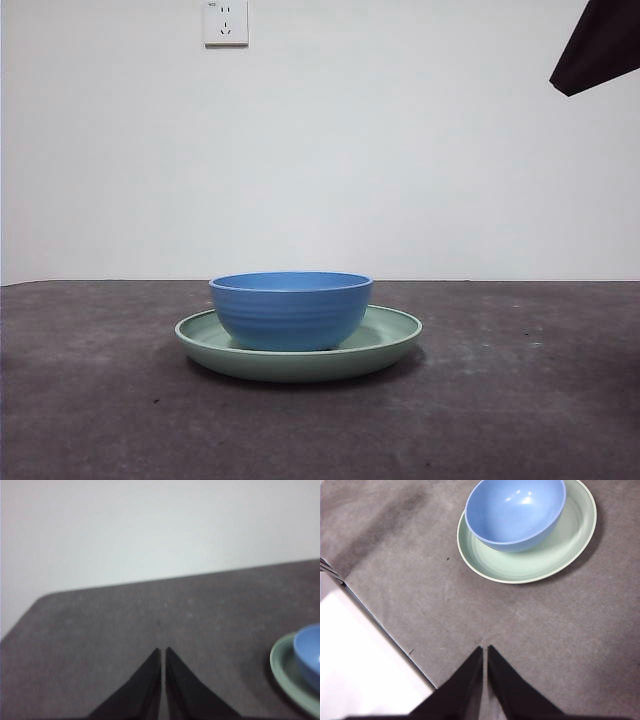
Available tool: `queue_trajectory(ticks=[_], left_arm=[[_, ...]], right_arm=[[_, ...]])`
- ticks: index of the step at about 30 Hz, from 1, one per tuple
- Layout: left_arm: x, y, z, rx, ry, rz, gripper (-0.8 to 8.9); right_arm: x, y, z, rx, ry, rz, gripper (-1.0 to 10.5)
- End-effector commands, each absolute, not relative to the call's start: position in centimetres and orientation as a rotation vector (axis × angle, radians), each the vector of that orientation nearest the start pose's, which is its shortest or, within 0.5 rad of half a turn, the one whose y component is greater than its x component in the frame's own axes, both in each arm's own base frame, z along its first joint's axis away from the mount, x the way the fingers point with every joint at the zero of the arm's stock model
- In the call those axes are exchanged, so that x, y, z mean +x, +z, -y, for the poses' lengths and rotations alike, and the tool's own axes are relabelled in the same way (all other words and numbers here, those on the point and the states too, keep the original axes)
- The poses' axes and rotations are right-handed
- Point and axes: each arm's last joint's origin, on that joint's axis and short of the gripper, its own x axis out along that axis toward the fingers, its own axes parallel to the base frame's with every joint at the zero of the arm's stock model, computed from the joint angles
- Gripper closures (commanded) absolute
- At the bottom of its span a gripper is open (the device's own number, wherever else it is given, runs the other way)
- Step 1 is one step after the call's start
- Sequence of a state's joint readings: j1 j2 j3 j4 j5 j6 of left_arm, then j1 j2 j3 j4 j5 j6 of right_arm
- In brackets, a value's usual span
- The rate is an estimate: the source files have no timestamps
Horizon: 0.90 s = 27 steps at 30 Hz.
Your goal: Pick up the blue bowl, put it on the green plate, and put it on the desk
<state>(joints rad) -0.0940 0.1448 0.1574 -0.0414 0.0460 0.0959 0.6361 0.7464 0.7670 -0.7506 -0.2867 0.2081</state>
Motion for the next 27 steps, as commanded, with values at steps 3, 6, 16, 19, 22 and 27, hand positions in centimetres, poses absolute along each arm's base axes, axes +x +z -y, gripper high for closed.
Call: queue_trajectory(ticks=[3, 6, 16, 19, 22, 27], left_arm=[[9.8, 18.2, 1.0, 0.111, -0.137, -0.029, 7.99], [9.8, 17.2, 1.0, 0.097, -0.137, -0.037, 7.99], [9.6, 15.5, 1.0, 0.089, -0.14, -0.115, 7.99], [9.5, 15.1, 1.0, 0.09, -0.141, -0.156, 7.99], [9.5, 14.9, 1.0, 0.09, -0.141, -0.173, 7.99], [9.5, 14.9, 1.0, 0.09, -0.142, -0.173, 7.99]], right_arm=[[10.9, 28.6, -9.2, 0.046, 0.813, -0.816, 9.4], [10.9, 28.6, -9.2, 0.046, 0.813, -0.815, 9.4], [10.9, 28.6, -9.2, 0.046, 0.813, -0.815, 9.4], [10.9, 28.6, -9.2, 0.046, 0.813, -0.815, 9.4], [10.9, 28.6, -9.2, 0.046, 0.813, -0.815, 9.4], [10.9, 28.6, -9.2, 0.046, 0.813, -0.815, 9.4]])
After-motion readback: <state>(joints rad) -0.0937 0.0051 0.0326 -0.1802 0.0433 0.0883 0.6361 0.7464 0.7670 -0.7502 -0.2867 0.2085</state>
